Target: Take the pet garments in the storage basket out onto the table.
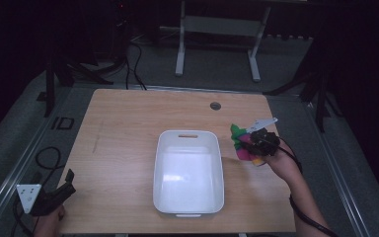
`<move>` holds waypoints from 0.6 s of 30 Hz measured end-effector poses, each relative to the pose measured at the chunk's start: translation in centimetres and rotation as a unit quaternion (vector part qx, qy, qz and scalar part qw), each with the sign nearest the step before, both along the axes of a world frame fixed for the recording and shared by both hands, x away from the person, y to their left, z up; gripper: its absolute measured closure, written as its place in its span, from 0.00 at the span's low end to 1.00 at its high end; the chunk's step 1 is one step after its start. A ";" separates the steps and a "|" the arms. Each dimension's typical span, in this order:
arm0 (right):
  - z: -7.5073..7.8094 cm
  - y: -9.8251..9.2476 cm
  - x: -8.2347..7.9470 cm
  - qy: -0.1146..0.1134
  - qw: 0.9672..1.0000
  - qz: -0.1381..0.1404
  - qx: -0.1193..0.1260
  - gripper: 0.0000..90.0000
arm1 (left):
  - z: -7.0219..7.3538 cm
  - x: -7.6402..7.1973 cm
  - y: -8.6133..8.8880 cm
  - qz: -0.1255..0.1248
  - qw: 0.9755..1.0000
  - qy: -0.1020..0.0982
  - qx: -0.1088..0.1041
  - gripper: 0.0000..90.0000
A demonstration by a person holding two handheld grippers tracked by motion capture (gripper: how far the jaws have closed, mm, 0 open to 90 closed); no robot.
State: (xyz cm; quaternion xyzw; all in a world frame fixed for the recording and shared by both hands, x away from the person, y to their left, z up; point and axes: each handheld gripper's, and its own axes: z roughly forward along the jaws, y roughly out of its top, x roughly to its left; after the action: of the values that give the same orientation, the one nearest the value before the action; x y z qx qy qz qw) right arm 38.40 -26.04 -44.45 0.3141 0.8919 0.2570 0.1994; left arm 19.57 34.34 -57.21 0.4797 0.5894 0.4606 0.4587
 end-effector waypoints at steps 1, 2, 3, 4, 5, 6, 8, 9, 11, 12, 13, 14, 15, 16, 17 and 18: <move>-0.4 0.0 0.2 0.000 1.000 -0.002 0.003 0.79 | 0.0 0.0 0.0 0.000 1.000 0.000 0.000 0.02; -0.7 0.0 0.3 -0.004 1.000 -0.005 0.003 0.79 | 0.0 0.0 0.0 0.001 1.000 0.000 0.000 0.02; -1.0 0.1 0.4 -0.006 1.000 -0.009 0.006 0.79 | 0.0 0.0 0.0 0.000 1.000 -0.001 0.001 0.02; -1.3 0.1 0.5 -0.006 1.000 -0.010 0.011 0.79 | 0.0 0.0 0.0 0.001 1.000 -0.003 0.000 0.02; -1.6 0.2 0.7 -0.002 1.000 -0.011 0.013 0.79 | 0.0 0.0 -0.1 0.001 1.000 -0.004 0.000 0.02; -1.9 0.3 0.8 -0.001 1.000 -0.011 0.012 0.79 | 0.0 0.0 -0.1 0.001 1.000 -0.005 0.000 0.02; -2.5 0.5 1.0 0.006 1.000 -0.010 0.011 0.79 | 0.0 0.0 0.0 0.000 1.000 -0.003 0.000 0.02; -2.9 0.6 1.1 0.009 1.000 -0.010 0.010 0.79 | 0.0 0.0 0.0 0.000 1.000 -0.003 0.001 0.02; -3.5 0.8 1.4 0.016 1.000 -0.012 0.013 0.79 | 0.0 0.0 -0.1 0.001 1.000 -0.004 0.000 0.02; -3.8 0.9 1.5 0.019 1.000 -0.012 0.013 0.79 | 0.0 0.0 -0.1 0.001 1.000 -0.005 -0.001 0.02; -4.2 1.0 1.6 0.023 1.000 -0.013 0.015 0.79 | 0.0 0.0 0.0 0.000 1.000 -0.005 -0.002 0.02; -4.5 1.2 1.7 0.026 0.999 -0.014 0.017 0.79 | 0.0 0.0 0.0 0.000 1.000 -0.006 -0.003 0.02; -4.8 1.3 1.9 0.030 0.999 -0.013 0.018 0.79 | 0.0 -0.1 0.0 0.000 1.000 -0.005 -0.003 0.02; -5.1 1.4 2.0 0.034 0.999 -0.013 0.016 0.79 | 0.0 -0.1 0.0 -0.001 1.000 -0.005 -0.003 0.02; -5.5 1.6 2.1 0.036 0.999 -0.014 0.014 0.78 | 0.0 0.0 0.0 -0.001 1.000 -0.005 -0.003 0.02; -5.8 1.7 2.2 0.040 0.999 -0.015 0.013 0.78 | 0.0 0.0 0.0 -0.001 1.000 -0.005 -0.003 0.02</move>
State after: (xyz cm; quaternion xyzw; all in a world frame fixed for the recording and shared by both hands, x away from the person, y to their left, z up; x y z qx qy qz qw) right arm 40.60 -24.31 -50.26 0.3400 0.8909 0.2531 0.1631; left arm 19.52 34.33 -57.24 0.4765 0.5880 0.4609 0.4635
